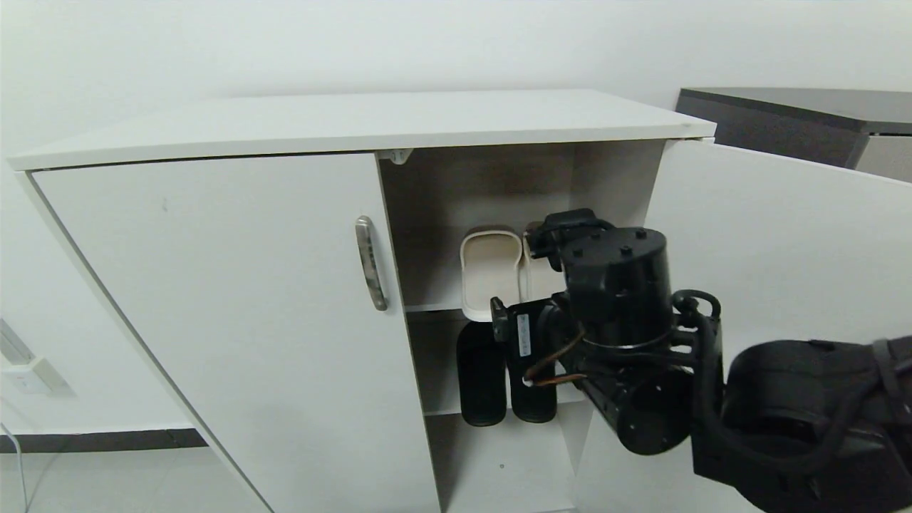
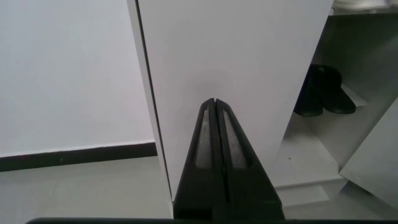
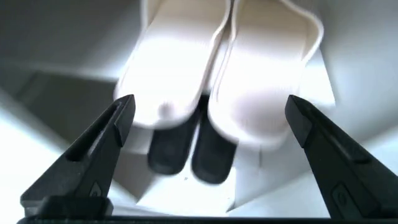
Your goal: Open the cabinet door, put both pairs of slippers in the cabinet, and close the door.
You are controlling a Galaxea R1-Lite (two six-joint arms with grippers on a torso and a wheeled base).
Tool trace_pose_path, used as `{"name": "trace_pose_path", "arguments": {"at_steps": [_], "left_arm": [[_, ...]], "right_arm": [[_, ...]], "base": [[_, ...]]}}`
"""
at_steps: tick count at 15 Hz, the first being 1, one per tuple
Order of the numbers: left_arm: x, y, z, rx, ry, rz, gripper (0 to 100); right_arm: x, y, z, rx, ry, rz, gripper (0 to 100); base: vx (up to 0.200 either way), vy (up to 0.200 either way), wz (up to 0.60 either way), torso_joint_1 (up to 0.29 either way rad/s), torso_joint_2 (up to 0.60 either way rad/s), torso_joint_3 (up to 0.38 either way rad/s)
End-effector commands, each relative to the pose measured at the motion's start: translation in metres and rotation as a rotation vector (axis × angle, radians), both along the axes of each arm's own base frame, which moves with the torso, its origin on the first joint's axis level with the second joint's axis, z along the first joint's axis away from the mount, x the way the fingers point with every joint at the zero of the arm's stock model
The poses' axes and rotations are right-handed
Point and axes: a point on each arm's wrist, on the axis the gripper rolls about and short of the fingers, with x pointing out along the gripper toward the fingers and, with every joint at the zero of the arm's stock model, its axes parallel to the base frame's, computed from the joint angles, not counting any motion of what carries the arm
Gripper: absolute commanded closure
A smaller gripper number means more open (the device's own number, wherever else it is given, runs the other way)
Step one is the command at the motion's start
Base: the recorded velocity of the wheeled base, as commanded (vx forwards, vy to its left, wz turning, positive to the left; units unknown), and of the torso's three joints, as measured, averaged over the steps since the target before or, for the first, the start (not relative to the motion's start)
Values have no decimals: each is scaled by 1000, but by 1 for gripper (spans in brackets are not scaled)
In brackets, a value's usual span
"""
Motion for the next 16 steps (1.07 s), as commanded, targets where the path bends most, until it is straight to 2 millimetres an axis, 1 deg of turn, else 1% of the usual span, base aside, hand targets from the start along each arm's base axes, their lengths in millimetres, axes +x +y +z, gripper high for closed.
{"name": "trace_pose_path", "arguments": {"at_steps": [1,3,4,5,10,16], "left_arm": [[0,0,0,0,0,0,100],[0,0,0,0,-2,-2,100],[0,0,0,2,-2,-2,100],[0,0,0,0,0,-2,100],[0,0,0,0,0,0,100],[0,0,0,0,0,0,100]], "right_arm": [[-19,-16,-7,39,-25,44,0],[-21,-19,-16,60,-37,78,0],[-21,-19,-17,63,-36,82,0],[-20,-17,-18,63,-35,96,100],[-17,-15,-18,68,-34,103,100],[-17,-15,-21,61,-27,101,100]], "base": [[0,0,0,0,0,0],[0,0,0,0,0,0],[0,0,0,0,0,0],[0,0,0,0,0,0],[0,0,0,0,0,0],[0,0,0,0,0,0]]}}
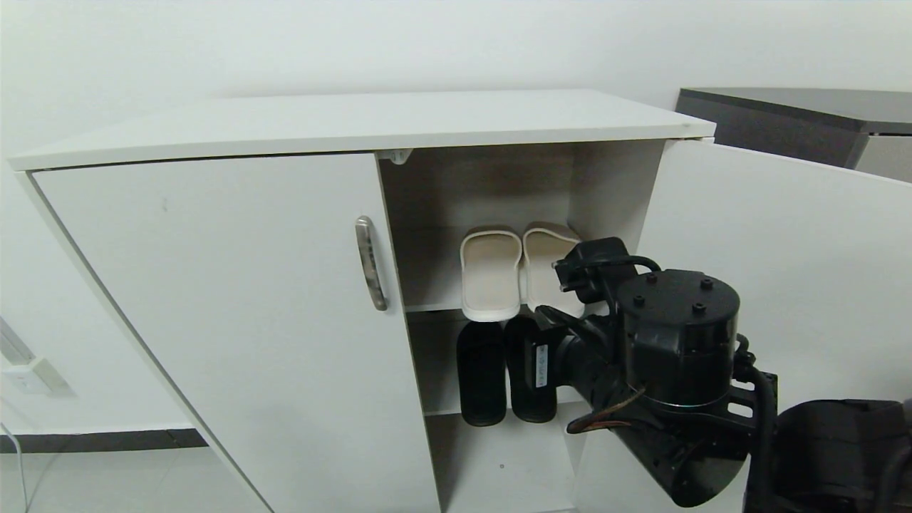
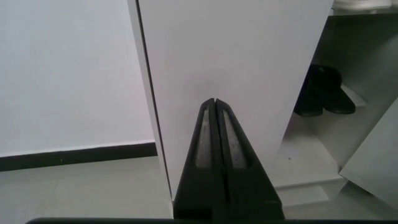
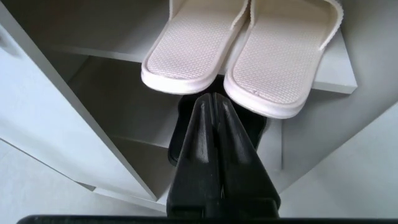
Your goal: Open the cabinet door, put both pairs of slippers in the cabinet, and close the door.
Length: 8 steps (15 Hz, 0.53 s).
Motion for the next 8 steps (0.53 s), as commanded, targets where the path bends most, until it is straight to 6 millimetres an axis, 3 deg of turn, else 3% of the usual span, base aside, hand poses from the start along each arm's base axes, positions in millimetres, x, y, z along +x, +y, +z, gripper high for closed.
{"name": "trace_pose_path", "arguments": {"at_steps": [1,3,8], "left_arm": [[0,0,0,0,-2,2,100],[0,0,0,0,0,0,100],[0,0,0,0,0,0,100]], "right_arm": [[1,1,-6,-15,11,2,100],[1,2,-7,-19,13,0,100],[1,2,-8,-19,11,-1,100]], "base": [[0,0,0,0,0,0],[0,0,0,0,0,0],[-200,0,0,3,4,2]]}}
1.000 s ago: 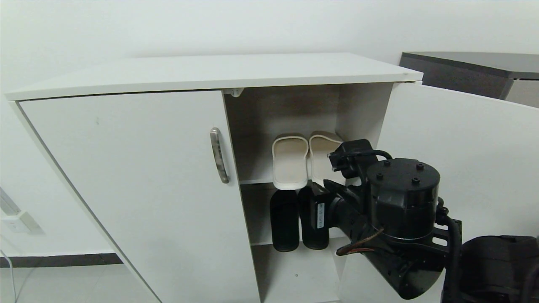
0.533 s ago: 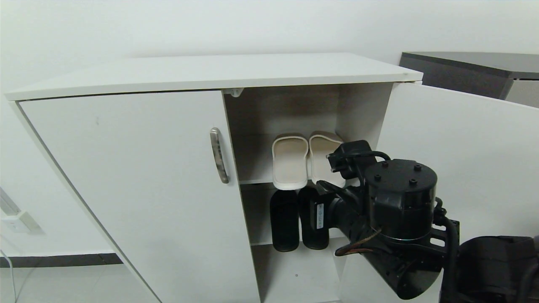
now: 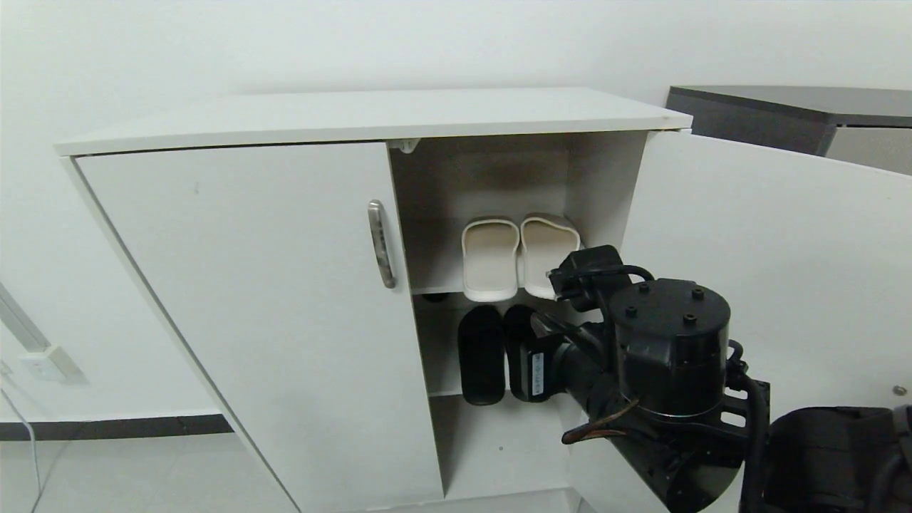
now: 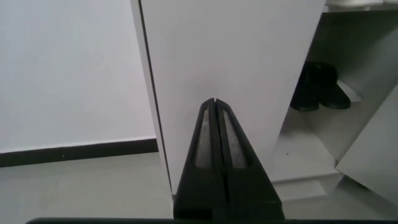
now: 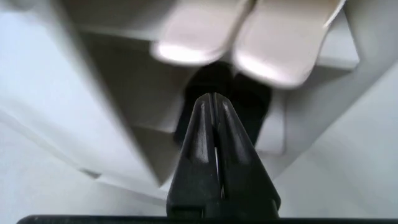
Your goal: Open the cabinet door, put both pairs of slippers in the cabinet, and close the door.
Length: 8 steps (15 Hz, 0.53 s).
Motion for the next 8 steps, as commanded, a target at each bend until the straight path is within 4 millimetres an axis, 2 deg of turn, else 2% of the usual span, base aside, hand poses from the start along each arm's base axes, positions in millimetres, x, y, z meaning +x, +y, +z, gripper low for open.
{"name": "trace_pose_path", "arguments": {"at_steps": [1,7,8], "left_arm": [[0,0,0,0,0,0,100],[0,0,0,0,0,0,100],[0,0,0,0,0,0,100]], "right_arm": [[1,0,-3,-7,4,-1,100],[4,-2,-4,-6,7,-11,100],[10,-6,-5,-8,11,-29,100]], "base": [[-200,0,0,-2,-2,2],[-200,0,0,5,4,3],[-200,0,0,2,-2,-2]]}}
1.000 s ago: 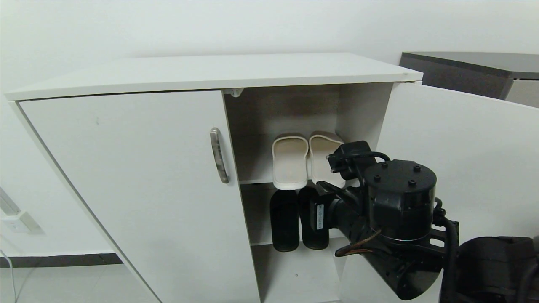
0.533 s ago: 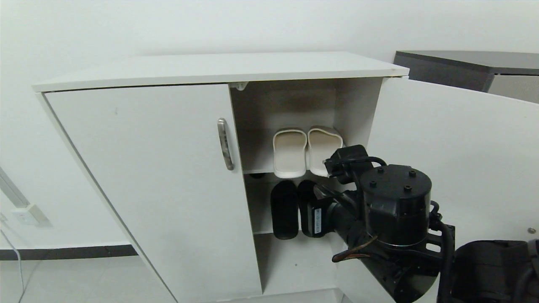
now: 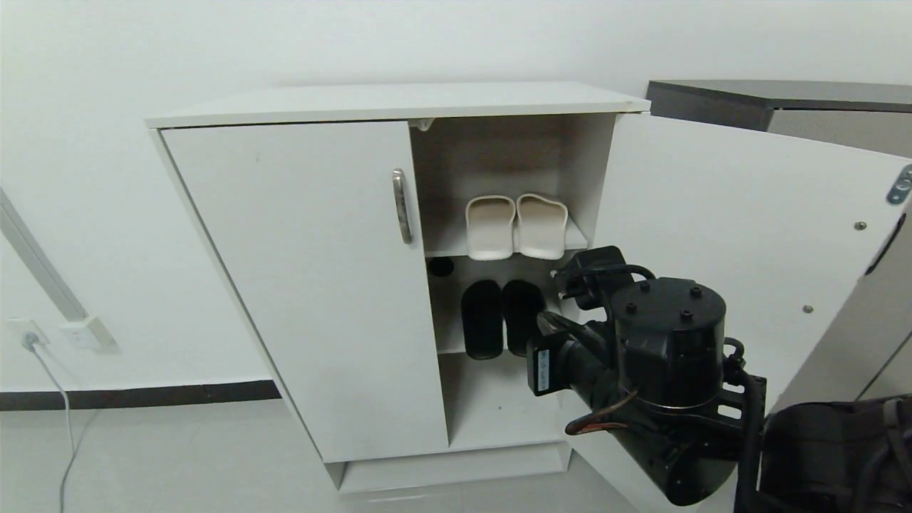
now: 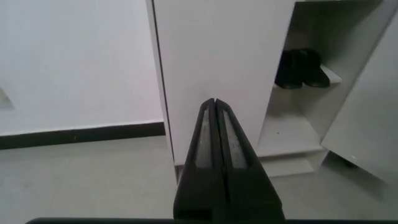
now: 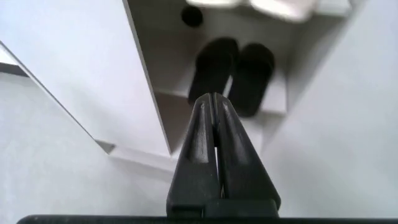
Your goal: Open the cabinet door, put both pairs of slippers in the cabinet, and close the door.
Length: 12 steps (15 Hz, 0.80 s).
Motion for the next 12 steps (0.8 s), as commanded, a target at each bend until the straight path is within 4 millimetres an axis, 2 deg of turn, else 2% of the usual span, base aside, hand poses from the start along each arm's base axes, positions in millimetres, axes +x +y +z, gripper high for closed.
{"name": "trace_pose_path", "arguments": {"at_steps": [1,6,9,12], "left_arm": [[0,0,0,0,-1,1,100],[0,0,0,0,-1,1,100],[0,0,0,0,-1,1,100],[0,0,0,0,-1,1,100]], "right_arm": [[5,-4,-3,-5,7,-8,100],[17,-6,-18,-44,34,-35,100],[16,-6,-20,-50,38,-31,100],[16,-6,-21,-48,41,-20,100]], "base": [[-200,0,0,2,2,7],[-200,0,0,0,0,6],[-200,0,0,1,2,2],[0,0,0,0,0,0]]}}
